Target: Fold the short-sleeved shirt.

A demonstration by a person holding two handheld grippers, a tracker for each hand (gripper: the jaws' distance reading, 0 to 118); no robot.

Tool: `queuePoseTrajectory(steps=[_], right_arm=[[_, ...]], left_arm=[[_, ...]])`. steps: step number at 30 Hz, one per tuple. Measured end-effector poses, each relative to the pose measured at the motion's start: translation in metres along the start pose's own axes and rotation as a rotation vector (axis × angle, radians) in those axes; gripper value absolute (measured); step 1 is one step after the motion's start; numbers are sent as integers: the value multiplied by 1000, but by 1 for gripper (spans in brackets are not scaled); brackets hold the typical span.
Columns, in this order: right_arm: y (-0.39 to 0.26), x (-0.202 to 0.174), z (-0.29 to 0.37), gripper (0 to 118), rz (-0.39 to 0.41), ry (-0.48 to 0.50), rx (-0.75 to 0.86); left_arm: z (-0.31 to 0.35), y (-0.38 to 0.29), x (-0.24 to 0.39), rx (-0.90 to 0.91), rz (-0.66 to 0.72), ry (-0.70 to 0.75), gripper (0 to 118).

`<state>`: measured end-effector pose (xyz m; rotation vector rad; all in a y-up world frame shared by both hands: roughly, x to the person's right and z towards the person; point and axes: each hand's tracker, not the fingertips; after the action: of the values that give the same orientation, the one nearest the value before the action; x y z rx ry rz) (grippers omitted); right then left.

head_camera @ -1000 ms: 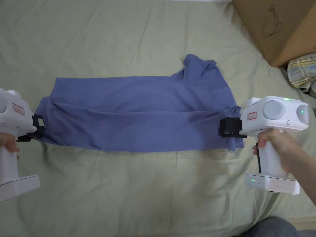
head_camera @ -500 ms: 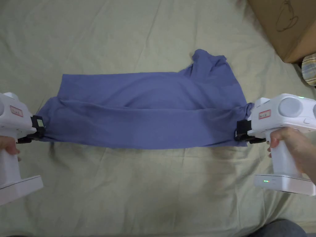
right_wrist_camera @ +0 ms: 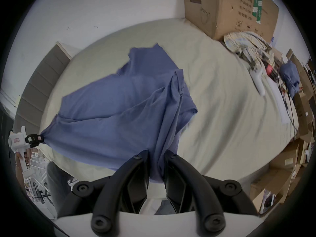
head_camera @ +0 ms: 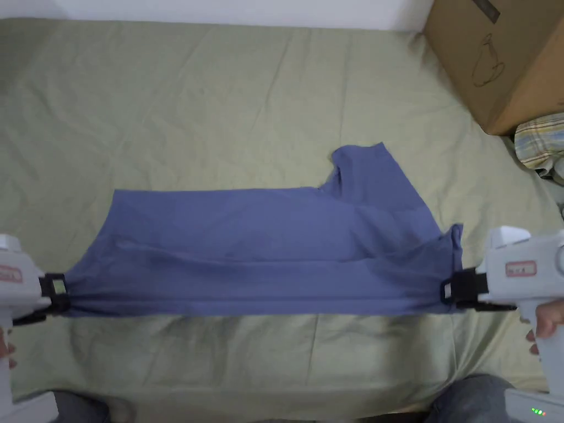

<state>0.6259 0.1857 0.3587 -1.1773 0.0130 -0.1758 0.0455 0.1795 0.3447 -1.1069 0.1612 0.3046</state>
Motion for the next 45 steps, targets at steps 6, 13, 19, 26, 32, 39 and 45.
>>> queuePoseTrajectory(steps=[6, 13, 19, 26, 32, 39, 45], right_arm=[[-27, 0, -13, 26, -93, -32, 2], [4, -20, 95, 97, 15, -111, 433], [-3, -74, 172, 114, 150, -133, 939], [-14, -110, 174, 111, 198, -107, 1055], [-18, -115, 163, 25, 159, -80, 1037], [-14, -111, 154, 0, 148, -54, 1014], [-4, -114, 146, 0, 162, -56, 991]], left_arm=[[-11, -31, -6, -38, 28, 13, 50], [85, 1, 16, 444, -70, -65, 107], [154, -1, 75, 864, -182, -33, 108], [157, -18, 107, 1006, -302, -68, 79], [140, -18, 104, 954, -305, -82, 4], [133, -21, 112, 892, -336, -96, 0], [124, -6, 118, 860, -316, -107, 0]])
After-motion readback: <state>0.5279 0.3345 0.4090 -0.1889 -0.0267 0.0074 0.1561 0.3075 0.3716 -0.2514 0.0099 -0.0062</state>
